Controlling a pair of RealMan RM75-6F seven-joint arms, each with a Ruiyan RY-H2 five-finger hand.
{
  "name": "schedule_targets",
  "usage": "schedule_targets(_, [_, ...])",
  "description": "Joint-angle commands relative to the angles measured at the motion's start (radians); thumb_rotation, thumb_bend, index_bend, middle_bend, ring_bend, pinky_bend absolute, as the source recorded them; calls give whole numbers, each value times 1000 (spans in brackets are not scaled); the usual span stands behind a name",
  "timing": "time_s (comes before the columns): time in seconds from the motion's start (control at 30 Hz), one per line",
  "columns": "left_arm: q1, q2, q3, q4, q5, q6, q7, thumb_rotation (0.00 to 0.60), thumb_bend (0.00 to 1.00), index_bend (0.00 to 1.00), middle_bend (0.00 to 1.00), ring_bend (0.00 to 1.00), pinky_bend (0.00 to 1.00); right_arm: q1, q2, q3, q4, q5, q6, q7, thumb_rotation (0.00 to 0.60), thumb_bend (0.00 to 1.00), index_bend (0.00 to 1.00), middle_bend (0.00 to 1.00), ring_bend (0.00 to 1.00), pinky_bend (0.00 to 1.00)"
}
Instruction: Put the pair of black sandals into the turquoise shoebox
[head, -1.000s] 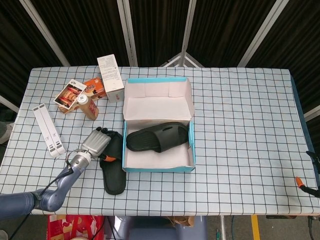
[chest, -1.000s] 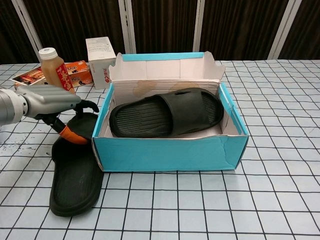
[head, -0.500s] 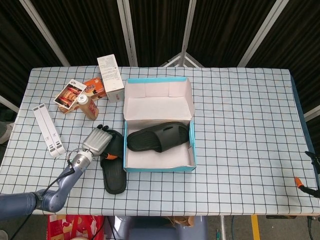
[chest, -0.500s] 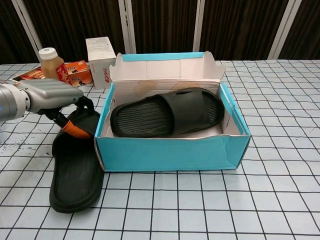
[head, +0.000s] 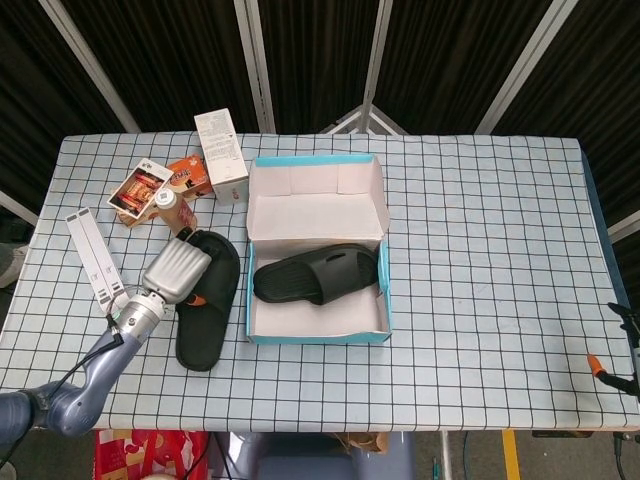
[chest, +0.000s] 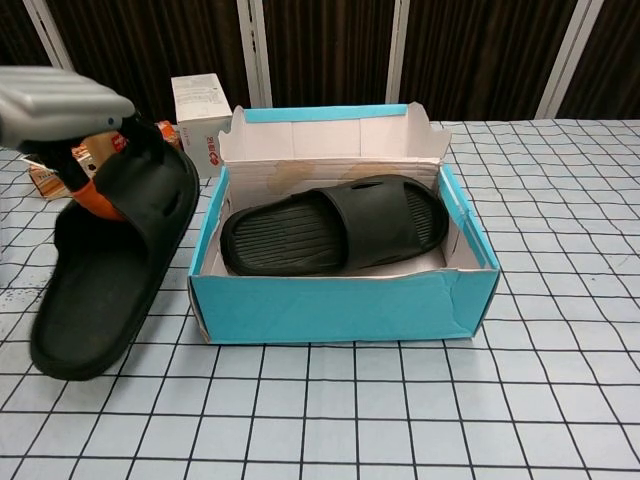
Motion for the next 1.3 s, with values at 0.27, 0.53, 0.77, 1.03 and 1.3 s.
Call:
schedule_targets(0.27, [-141,199,-69,-242,178,71,401,600,304,378,459,169,190,-6,5,3,3,2,7,25,600,318,179,200,284,193])
schedule_targets(0.53, [-387,54,-190,-176,177,-78,611,600,305,385,446,168,212,-13,12,3,8,1,14,46,600,318,178,200,284,194])
schedule_targets(0.77, [-529,-127,-218,-46,125,-145,646,600,305,399,449,169,213,-23,18,7,17,7,22,75,600,318,178,200,284,193])
schedule_targets(1.03, [-572,-240,-147,50,76,-153,672,600,305,406,450,169,213,-25,20,9,23,13,17,88,600,318,179,200,284,194])
schedule_targets(1.3, [-569,-291,-90,105,76,-143,641,600,305,406,450,175,218,-24,18,8,22,14,13,80,600,318,179,200,284,193])
